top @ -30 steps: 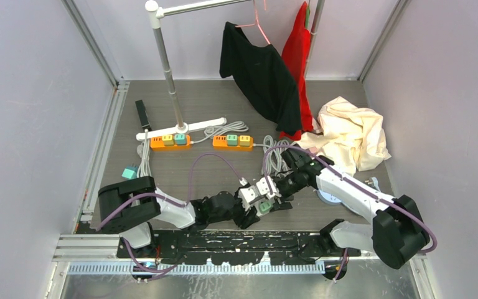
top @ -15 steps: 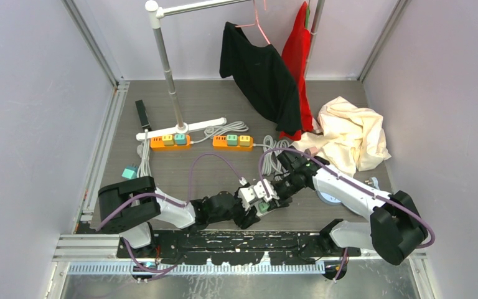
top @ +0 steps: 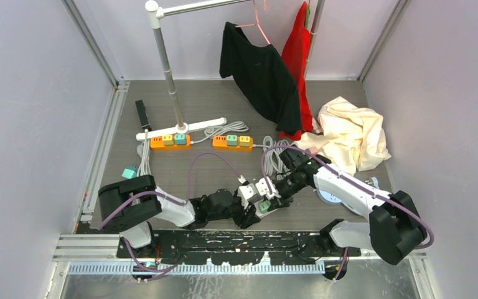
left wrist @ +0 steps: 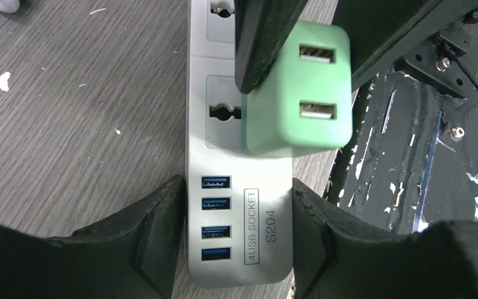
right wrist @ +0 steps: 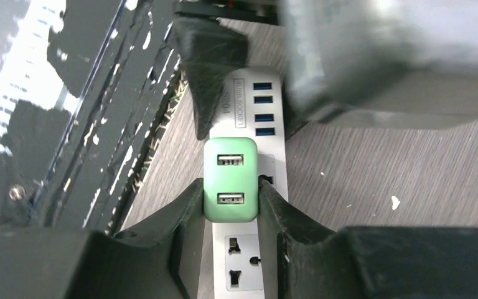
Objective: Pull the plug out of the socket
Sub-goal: Remove the plug from the socket.
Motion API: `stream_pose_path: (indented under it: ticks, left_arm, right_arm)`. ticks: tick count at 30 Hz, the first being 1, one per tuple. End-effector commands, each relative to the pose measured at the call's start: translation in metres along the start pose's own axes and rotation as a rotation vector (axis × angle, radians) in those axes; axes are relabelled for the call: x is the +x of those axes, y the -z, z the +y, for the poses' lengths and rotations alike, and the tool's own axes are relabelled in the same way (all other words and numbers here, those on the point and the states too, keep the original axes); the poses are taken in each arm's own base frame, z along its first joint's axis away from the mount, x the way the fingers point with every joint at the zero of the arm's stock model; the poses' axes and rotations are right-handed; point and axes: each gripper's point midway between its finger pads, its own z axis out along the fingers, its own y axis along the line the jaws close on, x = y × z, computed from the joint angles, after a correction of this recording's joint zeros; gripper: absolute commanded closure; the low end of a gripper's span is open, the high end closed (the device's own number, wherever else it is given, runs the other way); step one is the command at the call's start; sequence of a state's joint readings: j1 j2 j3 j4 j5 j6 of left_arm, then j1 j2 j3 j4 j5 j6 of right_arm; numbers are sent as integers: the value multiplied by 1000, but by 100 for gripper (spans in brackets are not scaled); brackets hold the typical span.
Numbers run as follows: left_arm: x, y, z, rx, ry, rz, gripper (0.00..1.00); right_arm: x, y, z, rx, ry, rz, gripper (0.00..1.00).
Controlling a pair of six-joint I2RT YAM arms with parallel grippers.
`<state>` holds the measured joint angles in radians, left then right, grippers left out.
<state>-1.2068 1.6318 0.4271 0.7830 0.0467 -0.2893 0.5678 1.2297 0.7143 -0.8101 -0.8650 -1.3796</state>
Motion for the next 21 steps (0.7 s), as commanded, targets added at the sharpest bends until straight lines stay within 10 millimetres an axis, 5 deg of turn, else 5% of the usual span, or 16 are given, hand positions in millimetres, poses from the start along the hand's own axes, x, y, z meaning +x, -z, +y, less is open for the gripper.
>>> stream_pose_path:
  ticks: [1,6,10,14,17,21]
  left_arm:
    - [27,-1,8,-22,26,111,100]
    - [36,-1,12,-37,29,133,100]
    - [40,3,18,-42,57,131,100]
    - [45,6,23,-55,71,151,100]
    - [43,4,21,-47,79,149,100]
    - [46,3,18,-36,85,163,100]
  right_arm:
    - [-30,-6,-20,45,-120,-118,99]
    - [-19,9,-40,134,-138,-57,99]
    - [-4,23,0,-15,-52,-1,99]
    - [-23,15,19,-71,70,-113,99]
    - [-23,6,8,-33,9,-111,99]
    - [-27,7,-32,100,-163,-115,99]
